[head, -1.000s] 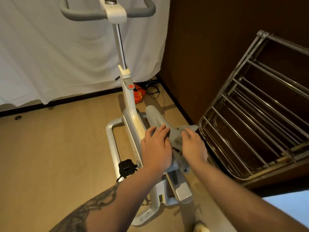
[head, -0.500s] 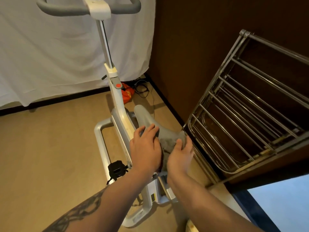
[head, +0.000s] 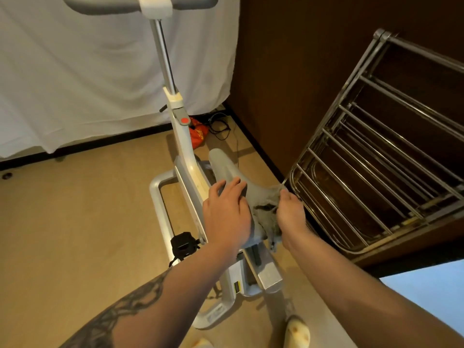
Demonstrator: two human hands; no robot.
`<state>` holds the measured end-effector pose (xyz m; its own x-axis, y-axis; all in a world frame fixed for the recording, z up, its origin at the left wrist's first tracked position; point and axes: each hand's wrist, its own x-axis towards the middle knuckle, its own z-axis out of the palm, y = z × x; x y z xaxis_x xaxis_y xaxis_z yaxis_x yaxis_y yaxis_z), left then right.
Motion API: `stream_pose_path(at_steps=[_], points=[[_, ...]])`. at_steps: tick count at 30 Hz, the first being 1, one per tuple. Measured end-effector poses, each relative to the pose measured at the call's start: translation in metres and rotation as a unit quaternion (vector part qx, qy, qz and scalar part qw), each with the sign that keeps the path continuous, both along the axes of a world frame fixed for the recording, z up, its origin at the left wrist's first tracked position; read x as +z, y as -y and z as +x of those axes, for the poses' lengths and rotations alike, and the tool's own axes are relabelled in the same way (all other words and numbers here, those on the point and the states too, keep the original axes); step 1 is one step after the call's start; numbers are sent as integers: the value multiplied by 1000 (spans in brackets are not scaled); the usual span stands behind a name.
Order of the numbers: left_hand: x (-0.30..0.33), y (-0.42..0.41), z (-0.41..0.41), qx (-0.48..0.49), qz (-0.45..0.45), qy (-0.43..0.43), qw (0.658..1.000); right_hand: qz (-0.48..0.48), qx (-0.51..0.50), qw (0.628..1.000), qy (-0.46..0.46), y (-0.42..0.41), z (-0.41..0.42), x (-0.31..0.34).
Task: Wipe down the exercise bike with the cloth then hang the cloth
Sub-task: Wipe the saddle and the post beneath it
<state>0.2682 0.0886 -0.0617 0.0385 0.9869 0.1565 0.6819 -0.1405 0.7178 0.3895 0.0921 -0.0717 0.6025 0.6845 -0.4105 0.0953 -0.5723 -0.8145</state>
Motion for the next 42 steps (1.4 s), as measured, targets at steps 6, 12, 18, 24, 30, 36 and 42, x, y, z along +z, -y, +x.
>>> stream_pose_path(at_steps=[6, 12, 18, 24, 30, 36, 42], points=[[-1, -1, 1, -1, 6, -8, 1000, 70, 188, 941, 273, 20, -9, 8], [-8, 0, 0, 15, 23, 26, 999, 4, 312, 858, 408, 26, -14, 15], [-11, -1, 4, 57, 23, 58, 996, -97, 380, 872, 292, -41, -1, 28], [-8, -2, 5, 139, -6, 87, 986, -92, 440, 823, 347, -28, -3, 25], [-5, -2, 9, 204, -59, 70, 975, -94, 473, 815, 320, -49, -9, 25], [8, -1, 18, 224, -78, 14, 971, -109, 505, 815, 263, -103, -25, 18], [9, -6, 24, 297, -101, 78, 946, -57, 521, 799, 294, -94, -17, 13]])
